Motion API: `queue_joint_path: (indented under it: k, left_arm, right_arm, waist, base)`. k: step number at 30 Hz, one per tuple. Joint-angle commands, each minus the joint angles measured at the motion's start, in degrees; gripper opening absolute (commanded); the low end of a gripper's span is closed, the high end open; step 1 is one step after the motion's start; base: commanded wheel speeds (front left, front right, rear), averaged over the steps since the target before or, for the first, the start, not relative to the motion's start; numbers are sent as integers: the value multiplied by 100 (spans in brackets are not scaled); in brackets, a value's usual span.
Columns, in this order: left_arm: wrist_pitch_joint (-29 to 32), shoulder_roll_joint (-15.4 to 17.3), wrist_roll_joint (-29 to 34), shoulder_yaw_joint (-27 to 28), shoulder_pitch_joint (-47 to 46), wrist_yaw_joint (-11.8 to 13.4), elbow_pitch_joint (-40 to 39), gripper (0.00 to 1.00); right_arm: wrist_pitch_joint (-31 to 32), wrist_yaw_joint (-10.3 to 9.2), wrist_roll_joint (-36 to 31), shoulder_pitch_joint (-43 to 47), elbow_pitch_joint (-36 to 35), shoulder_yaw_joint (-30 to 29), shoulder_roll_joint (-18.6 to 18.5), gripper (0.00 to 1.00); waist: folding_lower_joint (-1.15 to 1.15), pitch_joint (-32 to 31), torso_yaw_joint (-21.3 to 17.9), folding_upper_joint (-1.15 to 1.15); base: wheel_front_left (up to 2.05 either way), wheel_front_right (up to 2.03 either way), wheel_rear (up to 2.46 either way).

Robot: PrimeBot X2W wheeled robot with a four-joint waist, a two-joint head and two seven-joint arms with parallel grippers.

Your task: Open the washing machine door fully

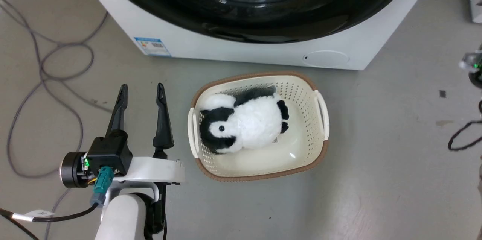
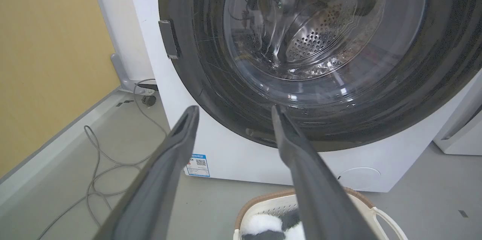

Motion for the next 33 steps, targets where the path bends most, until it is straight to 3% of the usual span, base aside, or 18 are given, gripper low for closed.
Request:
queue_joint_path:
  k: [1, 19, 33]
  left_arm:
    - [-66, 5, -26, -29, -119, 43, -10, 100]
    - [-282, 5, -200, -226, -432, 234, 36, 100]
    - [-304, 5, -200, -168, -342, 228, 147, 100]
  right_arm:
    - [45, 5, 201, -281, 147, 23, -79, 0]
    - [571, 6, 783, -1767, 979, 853, -278, 0]
    - [1412, 6, 1058, -1145, 628, 1379, -287, 0]
  waist:
    - [-1, 86, 63, 0]
    - [-1, 580, 334, 0]
    - [-1, 300, 206, 0]
  base:
    - [0, 0, 0]
    - [0, 0, 0]
    - [0, 0, 0]
